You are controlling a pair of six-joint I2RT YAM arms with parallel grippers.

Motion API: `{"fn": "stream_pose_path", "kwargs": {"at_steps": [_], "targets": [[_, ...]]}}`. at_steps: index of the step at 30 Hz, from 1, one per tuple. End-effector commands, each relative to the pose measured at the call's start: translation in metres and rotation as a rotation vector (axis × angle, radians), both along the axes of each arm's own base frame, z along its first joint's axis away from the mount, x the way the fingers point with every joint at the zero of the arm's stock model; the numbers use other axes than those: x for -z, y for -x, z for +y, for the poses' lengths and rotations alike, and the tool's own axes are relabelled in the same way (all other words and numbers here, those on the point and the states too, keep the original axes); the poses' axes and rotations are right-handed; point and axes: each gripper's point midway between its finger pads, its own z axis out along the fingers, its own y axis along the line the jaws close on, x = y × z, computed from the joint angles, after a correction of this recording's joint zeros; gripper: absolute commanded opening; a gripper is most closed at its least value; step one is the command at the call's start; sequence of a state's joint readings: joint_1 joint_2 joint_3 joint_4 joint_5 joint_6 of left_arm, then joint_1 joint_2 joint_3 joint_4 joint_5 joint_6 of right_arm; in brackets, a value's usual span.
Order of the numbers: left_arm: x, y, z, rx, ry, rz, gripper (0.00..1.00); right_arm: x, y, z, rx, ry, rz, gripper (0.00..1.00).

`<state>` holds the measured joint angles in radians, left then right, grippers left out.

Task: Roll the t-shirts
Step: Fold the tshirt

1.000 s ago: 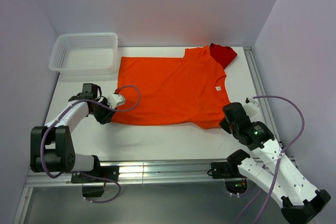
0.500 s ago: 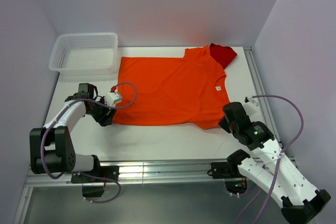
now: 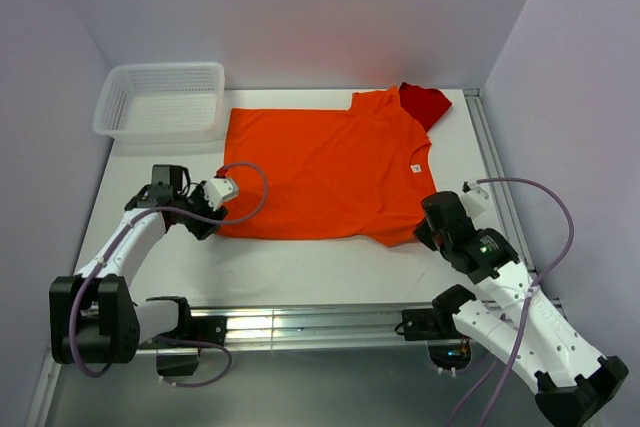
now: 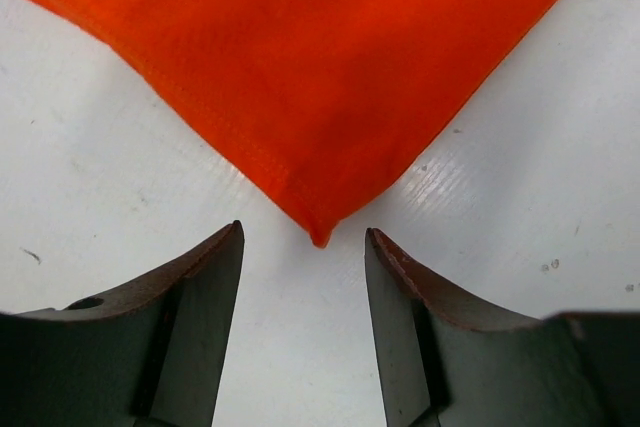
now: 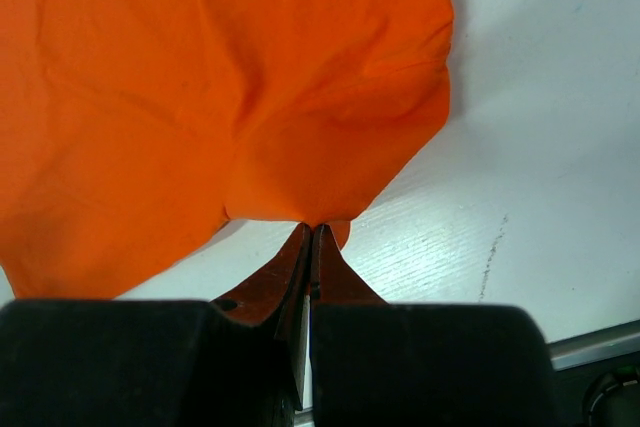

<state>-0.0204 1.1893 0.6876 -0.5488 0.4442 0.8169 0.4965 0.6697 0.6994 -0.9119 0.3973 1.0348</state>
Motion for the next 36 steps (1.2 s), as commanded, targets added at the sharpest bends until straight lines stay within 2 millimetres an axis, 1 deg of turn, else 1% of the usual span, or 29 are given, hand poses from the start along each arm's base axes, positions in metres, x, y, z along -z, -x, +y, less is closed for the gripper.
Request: {"fn": "stream_pose_path", "kwargs": {"at_steps": [1, 2, 4, 6, 8, 9, 10, 14, 22, 24, 27, 30, 35, 36], "targets": [[0.005, 0.001, -0.007, 0.044, 0.001, -0.014, 0.57, -0.004, -0.007, 0.000, 0.004, 0.002, -0.028, 0.00], [0.005, 0.000, -0.006, 0.049, -0.007, -0.031, 0.57, -0.005, -0.007, 0.000, 0.002, 0.004, -0.030, 0.00], [0.010, 0.003, -0.006, 0.064, -0.032, -0.039, 0.57, -0.005, -0.008, 0.000, 0.001, 0.006, -0.028, 0.00], [0.013, 0.003, -0.009, 0.088, -0.051, -0.058, 0.57, -0.005, -0.008, 0.000, 0.002, 0.006, -0.030, 0.00], [0.022, 0.007, -0.009, 0.106, -0.078, -0.048, 0.57, -0.005, -0.009, 0.001, 0.000, 0.003, -0.032, 0.00], [0.024, 0.005, -0.009, 0.106, -0.085, -0.055, 0.56, -0.005, -0.009, 0.001, -0.002, 0.003, -0.031, 0.00], [0.029, 0.006, -0.007, 0.104, -0.097, -0.051, 0.56, -0.004, -0.009, 0.002, -0.003, 0.002, -0.030, 0.00], [0.036, 0.004, -0.005, 0.102, -0.115, -0.073, 0.55, -0.002, -0.009, 0.003, -0.008, -0.001, -0.028, 0.00], [0.039, 0.000, -0.001, 0.093, -0.163, -0.135, 0.55, 0.001, -0.008, 0.003, -0.009, -0.002, -0.026, 0.00], [0.036, -0.004, 0.000, 0.084, -0.171, -0.159, 0.54, 0.000, -0.008, 0.003, -0.011, -0.003, -0.028, 0.00], [0.034, -0.006, 0.000, 0.084, -0.175, -0.174, 0.55, 0.001, -0.008, 0.003, -0.010, -0.001, -0.027, 0.00], [0.039, -0.005, 0.001, 0.094, -0.191, -0.163, 0.55, 0.002, -0.008, 0.003, -0.010, -0.001, -0.026, 0.00], [0.050, -0.003, 0.003, 0.103, -0.211, -0.130, 0.52, 0.001, -0.008, 0.002, -0.013, 0.003, -0.030, 0.00], [0.053, -0.002, 0.003, 0.107, -0.213, -0.124, 0.49, 0.000, -0.008, 0.002, -0.013, 0.002, -0.031, 0.00]]}}
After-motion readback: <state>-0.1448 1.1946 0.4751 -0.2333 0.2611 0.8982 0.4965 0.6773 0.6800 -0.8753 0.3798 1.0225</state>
